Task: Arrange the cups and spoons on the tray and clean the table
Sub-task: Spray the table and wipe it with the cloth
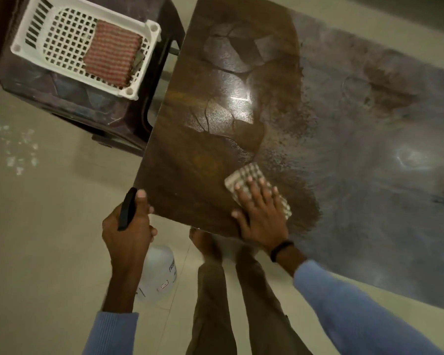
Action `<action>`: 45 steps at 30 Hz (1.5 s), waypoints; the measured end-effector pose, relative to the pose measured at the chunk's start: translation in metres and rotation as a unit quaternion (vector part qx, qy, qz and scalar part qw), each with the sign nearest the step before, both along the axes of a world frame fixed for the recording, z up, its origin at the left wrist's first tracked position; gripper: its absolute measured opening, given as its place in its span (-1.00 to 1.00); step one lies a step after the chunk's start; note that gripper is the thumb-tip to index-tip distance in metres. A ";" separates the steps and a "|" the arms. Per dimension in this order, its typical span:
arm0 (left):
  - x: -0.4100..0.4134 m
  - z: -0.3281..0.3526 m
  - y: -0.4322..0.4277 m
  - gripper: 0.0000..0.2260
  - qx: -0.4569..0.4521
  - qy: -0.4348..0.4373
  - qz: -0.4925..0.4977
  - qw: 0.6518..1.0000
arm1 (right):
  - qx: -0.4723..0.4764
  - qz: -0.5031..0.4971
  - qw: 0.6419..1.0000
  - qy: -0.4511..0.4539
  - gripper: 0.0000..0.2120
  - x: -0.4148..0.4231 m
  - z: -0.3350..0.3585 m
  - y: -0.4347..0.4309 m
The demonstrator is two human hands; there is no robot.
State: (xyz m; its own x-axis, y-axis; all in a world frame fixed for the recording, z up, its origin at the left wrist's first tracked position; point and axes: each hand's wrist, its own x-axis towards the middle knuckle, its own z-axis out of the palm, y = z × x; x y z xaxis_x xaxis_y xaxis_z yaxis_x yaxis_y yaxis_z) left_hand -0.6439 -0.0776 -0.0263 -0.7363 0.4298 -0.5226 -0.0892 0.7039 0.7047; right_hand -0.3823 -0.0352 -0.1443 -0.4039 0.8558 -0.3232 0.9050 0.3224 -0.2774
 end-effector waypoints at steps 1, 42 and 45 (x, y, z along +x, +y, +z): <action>0.003 -0.001 0.000 -0.73 -0.002 0.000 0.001 1.000 | 0.003 -0.044 0.999 -0.009 -0.35 -0.010 0.002 0.016; 0.169 0.011 0.094 -0.58 -0.040 -0.012 -0.123 0.992 | 0.028 -0.065 0.997 0.040 -0.29 0.038 -0.002 0.111; 0.173 0.015 0.108 -0.59 -0.026 -0.030 -0.113 0.993 | 0.027 -0.069 0.996 0.041 -0.32 0.084 -0.002 0.082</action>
